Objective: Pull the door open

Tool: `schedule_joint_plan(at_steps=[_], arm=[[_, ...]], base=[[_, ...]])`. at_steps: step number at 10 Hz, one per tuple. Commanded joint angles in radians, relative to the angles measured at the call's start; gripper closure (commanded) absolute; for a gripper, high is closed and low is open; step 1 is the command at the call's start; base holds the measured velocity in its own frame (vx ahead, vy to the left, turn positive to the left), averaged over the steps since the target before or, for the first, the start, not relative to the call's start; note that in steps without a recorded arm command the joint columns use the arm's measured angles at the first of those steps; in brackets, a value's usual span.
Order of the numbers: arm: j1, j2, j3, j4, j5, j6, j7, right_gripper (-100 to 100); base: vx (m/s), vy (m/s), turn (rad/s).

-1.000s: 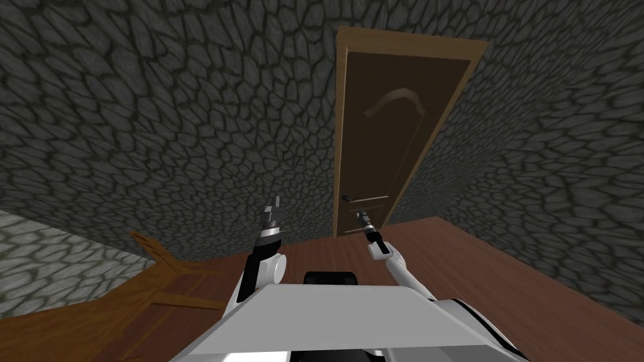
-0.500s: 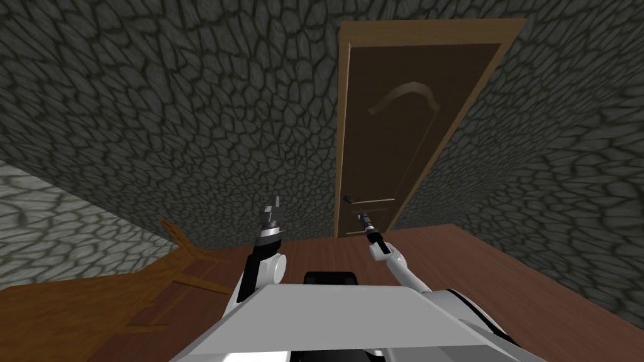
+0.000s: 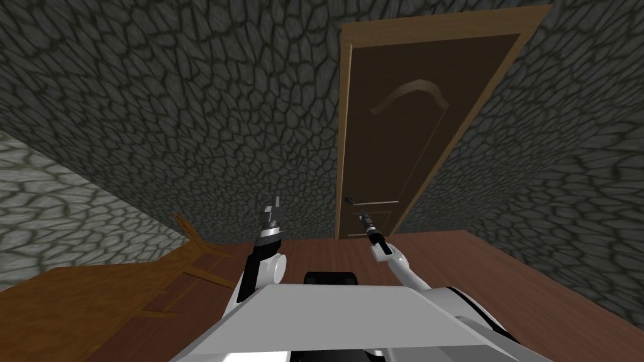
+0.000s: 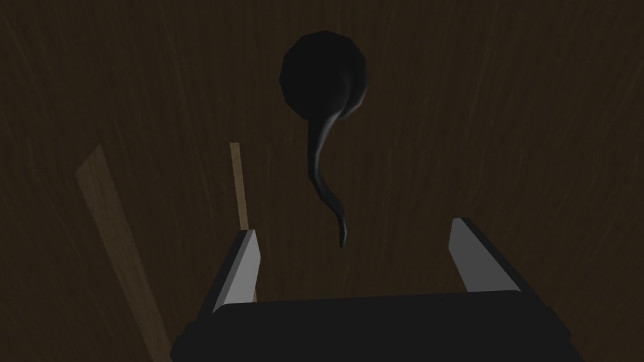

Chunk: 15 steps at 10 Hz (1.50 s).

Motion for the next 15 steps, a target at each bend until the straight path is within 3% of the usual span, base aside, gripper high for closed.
schedule_joint_plan(at_steps=[1,6,8,9,11,12,13,15], arm=[[0.009,-0.016,-0.004,0.009,-0.001,-0.016,-0.017,-100],[0.072,-0.111,-0.03,0.04,-0.006,-0.091,-0.104,-100],[0.072,-0.111,-0.03,0.04,-0.006,-0.091,-0.104,-100],[0.089,-0.136,-0.037,0.048,-0.007,-0.111,-0.126,-100],[0.102,-0.156,-0.042,0.054,-0.008,-0.127,-0.144,-100],[0.102,-0.146,-0.042,0.044,-0.008,-0.118,-0.134,-100],[0.102,-0.146,-0.042,0.044,-0.008,-0.118,-0.134,100],[0.102,-0.146,-0.042,0.044,-0.008,-0.118,-0.134,100]], base=[[0.179,0.081,0.087],[0.209,0.092,0.106],[0.073,0.028,0.009],[0.083,0.038,0.098],[0.185,0.038,0.068],[0.074,0.005,0.007],[-0.011,0.001,-0.004],[-0.021,-0.004,0.002]])
